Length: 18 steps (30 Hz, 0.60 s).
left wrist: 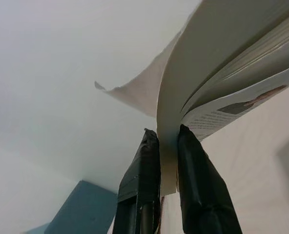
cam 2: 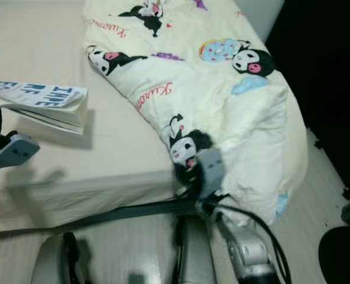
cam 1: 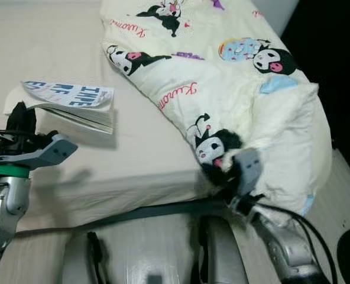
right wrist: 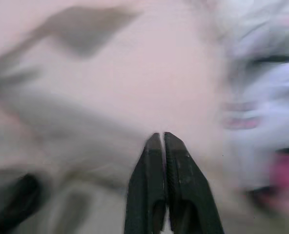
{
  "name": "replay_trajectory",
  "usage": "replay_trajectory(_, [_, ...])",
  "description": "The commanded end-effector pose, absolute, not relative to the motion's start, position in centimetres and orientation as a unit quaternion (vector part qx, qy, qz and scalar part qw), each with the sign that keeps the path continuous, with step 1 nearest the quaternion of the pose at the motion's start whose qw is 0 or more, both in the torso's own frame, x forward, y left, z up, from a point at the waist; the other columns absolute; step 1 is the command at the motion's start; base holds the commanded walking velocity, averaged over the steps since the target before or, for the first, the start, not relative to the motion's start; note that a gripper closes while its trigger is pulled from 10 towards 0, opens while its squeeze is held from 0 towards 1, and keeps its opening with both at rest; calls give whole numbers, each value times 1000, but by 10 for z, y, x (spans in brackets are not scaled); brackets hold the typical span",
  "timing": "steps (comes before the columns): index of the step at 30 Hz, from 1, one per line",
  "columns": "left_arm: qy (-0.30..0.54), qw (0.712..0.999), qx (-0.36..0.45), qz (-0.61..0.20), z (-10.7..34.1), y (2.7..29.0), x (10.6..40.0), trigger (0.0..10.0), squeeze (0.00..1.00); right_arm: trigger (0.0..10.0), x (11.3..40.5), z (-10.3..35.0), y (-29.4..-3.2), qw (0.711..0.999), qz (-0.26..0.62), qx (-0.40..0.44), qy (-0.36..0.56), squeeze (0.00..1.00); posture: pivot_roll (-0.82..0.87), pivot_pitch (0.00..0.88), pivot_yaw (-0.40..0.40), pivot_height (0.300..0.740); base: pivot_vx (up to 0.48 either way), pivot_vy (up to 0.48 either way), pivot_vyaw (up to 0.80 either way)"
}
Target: Clean up the room
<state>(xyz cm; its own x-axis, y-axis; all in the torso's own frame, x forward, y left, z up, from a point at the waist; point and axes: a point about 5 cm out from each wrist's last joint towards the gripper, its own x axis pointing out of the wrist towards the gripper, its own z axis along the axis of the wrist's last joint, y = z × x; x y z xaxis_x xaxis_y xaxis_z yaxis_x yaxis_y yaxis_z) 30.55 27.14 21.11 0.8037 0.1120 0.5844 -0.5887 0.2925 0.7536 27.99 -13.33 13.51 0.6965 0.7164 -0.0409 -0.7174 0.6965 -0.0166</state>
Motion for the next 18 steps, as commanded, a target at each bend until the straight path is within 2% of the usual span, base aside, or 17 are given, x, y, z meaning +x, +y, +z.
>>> replay_trajectory(1, [-218, 775, 548, 229, 212, 272, 307, 10000, 0, 10000, 248, 131, -120, 865, 499, -10, 55, 0, -40, 159, 57, 505, 0, 0, 0])
replay_trajectory(3, [-221, 774, 546, 231, 215, 271, 309, 10000, 0, 10000, 217, 129, -115, 804, 588, -10, 92, 0, -41, 158, 55, 505, 0, 0, 0])
replay_trajectory(5, [-221, 774, 546, 231, 215, 271, 309, 10000, 0, 10000, 217, 129, -115, 804, 588, -10, 92, 0, -41, 158, 55, 505, 0, 0, 0])
replay_trajectory(6, [-223, 774, 546, 233, 216, 271, 309, 10000, 0, 10000, 210, 131, -118, 786, 610, -18, 102, 0, -39, 156, 52, 505, 0, 0, 0])
replay_trajectory(8, [-223, 774, 546, 233, 216, 271, 309, 10000, 0, 10000, 210, 131, -118, 786, 610, -18, 102, 0, -39, 156, 52, 505, 0, 0, 0])
replay_trajectory(9, [-222, 773, 545, 239, 217, 272, 309, 10000, 0, 10000, 235, 151, -128, 825, 561, -37, 48, 0, -37, 153, 45, 505, 0, 0, 0])
replay_trajectory(10, [-222, 773, 545, 239, 217, 272, 309, 10000, 0, 10000, 235, 151, -128, 825, 561, -37, 48, 0, -37, 153, 45, 505, 0, 0, 0])
replay_trajectory(11, [-221, 772, 545, 241, 218, 272, 308, 10000, 0, 10000, 252, 164, -131, 857, 514, -39, 8, 0, -37, 153, 45, 505, 0, 0, 0])
replay_trajectory(12, [-221, 772, 545, 241, 218, 272, 308, 10000, 0, 10000, 252, 164, -131, 857, 514, -39, 8, 0, -37, 153, 45, 505, 0, 0, 0])
replay_trajectory(13, [-219, 773, 544, 242, 218, 272, 308, 10000, 0, 10000, 284, 177, -138, 915, 396, -66, -46, 0, -35, 152, 44, 505, 0, 0, 0])
replay_trajectory(14, [-219, 773, 544, 243, 218, 271, 307, 10000, 0, 10000, 305, 184, -143, 946, 299, -94, -83, 0, -35, 152, 44, 505, 0, 0, 0])
replay_trajectory(16, [-219, 774, 543, 243, 218, 270, 307, 10000, 0, 10000, 325, 187, -147, 966, 186, -144, -107, 0, -27, 152, 44, 505, 0, 0, 0])
replay_trajectory(18, [-218, 775, 542, 244, 218, 270, 307, 10000, 0, 10000, 336, 180, -156, 963, 97, -234, -89, 0, -27, 152, 44, 505, 0, 0, 0])
